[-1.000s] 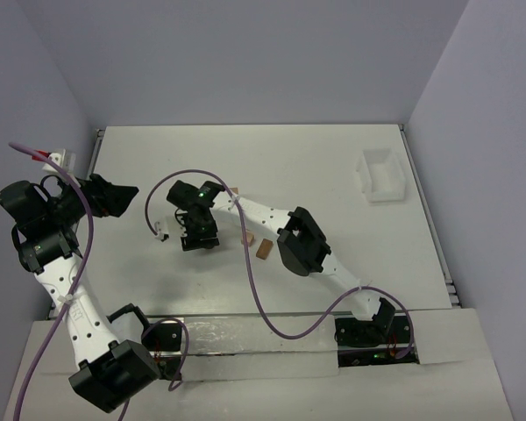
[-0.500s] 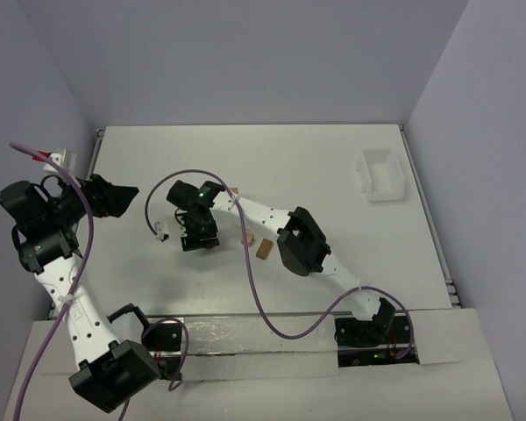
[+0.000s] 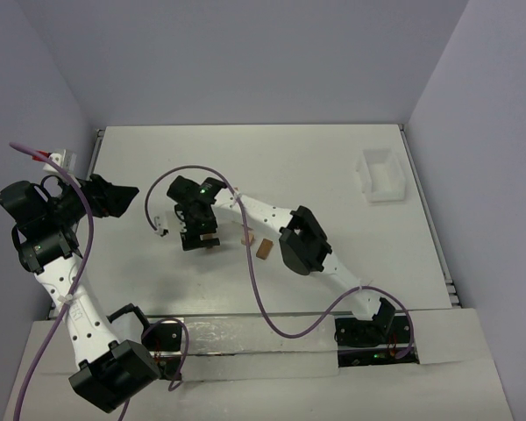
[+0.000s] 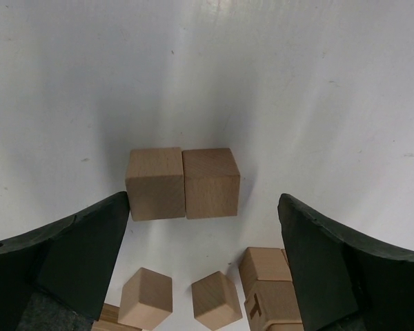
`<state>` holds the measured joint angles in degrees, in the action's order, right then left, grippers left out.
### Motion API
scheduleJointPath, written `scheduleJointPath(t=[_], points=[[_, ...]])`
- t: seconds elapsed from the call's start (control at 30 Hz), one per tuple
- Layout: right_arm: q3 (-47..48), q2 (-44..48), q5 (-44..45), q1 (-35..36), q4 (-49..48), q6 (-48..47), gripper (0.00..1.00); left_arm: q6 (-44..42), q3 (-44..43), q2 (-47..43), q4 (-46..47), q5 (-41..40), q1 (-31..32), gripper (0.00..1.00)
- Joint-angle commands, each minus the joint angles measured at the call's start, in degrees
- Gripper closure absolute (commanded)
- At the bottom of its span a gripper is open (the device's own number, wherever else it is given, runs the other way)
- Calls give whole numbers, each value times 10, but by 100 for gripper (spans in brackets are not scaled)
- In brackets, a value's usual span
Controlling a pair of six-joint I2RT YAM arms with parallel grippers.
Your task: Build the wood block tower
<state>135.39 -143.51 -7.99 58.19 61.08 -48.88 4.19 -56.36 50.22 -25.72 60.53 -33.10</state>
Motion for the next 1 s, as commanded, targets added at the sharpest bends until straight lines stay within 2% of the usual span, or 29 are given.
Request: scheduleJointPath(t=[0.0, 0.2, 0.4, 0.53, 0.63, 0.67, 0.77, 0.83, 0.9, 0.97], points=[[35, 84, -1, -4, -14, 6, 1, 0, -28, -6, 1, 22, -5, 1], [28, 171, -28, -31, -35, 35, 0, 28, -52, -16, 16, 58, -12, 1], [-38, 265, -56, -99, -59, 63, 0, 68, -61, -18, 50, 81, -14, 1], [-75, 307, -88, -162, -64, 95, 0, 29, -64, 2, 12, 87, -15, 1], [-118, 340, -110, -214, -73, 127, 0, -51, -75, 26, -50, 100, -7, 1], [-132, 348, -119, -228, -74, 136, 0, -100, -83, 36, -90, 91, 9, 1], [-199, 389, -169, -301, -78, 180, 0, -279, -114, 84, -228, 27, 120, 2], [-233, 417, -191, -329, -79, 195, 0, -330, -104, 106, -277, -45, 209, 5], [-287, 444, -218, -358, -84, 208, 0, -377, -81, 114, -280, -111, 276, 5], [-330, 465, -241, -377, -95, 220, 0, -404, -53, 120, -269, -158, 313, 4]])
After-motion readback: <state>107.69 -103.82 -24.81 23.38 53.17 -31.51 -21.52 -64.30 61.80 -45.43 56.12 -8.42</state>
